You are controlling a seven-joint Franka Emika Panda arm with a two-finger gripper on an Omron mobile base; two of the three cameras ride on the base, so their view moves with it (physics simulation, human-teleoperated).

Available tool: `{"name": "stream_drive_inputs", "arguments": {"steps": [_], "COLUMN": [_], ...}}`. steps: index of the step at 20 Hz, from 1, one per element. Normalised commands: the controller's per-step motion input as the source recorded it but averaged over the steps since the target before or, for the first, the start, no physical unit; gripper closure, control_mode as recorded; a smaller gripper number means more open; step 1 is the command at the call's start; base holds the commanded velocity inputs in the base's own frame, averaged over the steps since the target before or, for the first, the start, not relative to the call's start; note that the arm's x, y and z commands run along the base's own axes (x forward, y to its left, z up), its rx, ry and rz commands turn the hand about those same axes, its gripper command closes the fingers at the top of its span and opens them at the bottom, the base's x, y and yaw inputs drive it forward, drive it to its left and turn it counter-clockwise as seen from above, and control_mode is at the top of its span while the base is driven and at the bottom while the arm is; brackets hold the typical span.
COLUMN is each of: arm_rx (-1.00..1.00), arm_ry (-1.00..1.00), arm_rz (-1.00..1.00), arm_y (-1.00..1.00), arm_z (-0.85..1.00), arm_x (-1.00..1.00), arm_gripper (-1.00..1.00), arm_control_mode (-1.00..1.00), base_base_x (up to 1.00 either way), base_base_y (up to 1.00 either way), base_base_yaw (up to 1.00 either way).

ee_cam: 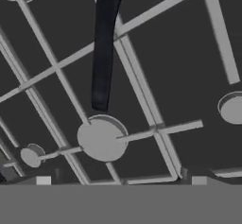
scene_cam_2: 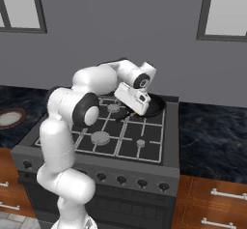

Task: Pick up the butter stick and place it in the pan. Then turn on the burner for the pan.

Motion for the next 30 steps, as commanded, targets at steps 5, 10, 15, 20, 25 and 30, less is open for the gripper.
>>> {"name": "stream_drive_inputs", "arguments": {"steps": [5, 10, 15, 20, 25, 30], "arm_rx": [-0.11, -0.08, -0.07, -0.07, -0.12, -0.11], "arm_ry": [-0.23, -0.22, -0.24, -0.28, -0.30, -0.28], "arm_rz": [0.00, 0.00, 0.00, 0.00, 0.00, 0.00], "arm_y": [0.10, 0.00, 0.00, -0.02, -0.13, -0.30], "arm_z": [0.16, 0.21, 0.20, 0.20, 0.08, 0.00], "arm_x": [-0.98, -0.97, -0.91, -0.86, -0.87, -0.72], "arm_gripper": [-1.00, -1.00, -1.00, -1.00, -1.00, -1.00], "arm_control_mode": [-1.00, -1.00, -1.00, -1.00, -1.00, -1.00], "base_base_x": [0.00, 0.00, 0.00, 0.00, 0.00, 0.00], "base_base_y": [0.00, 0.00, 0.00, 0.00, 0.00, 0.00], "base_base_yaw": [0.00, 0.00, 0.00, 0.00, 0.00, 0.00]}}
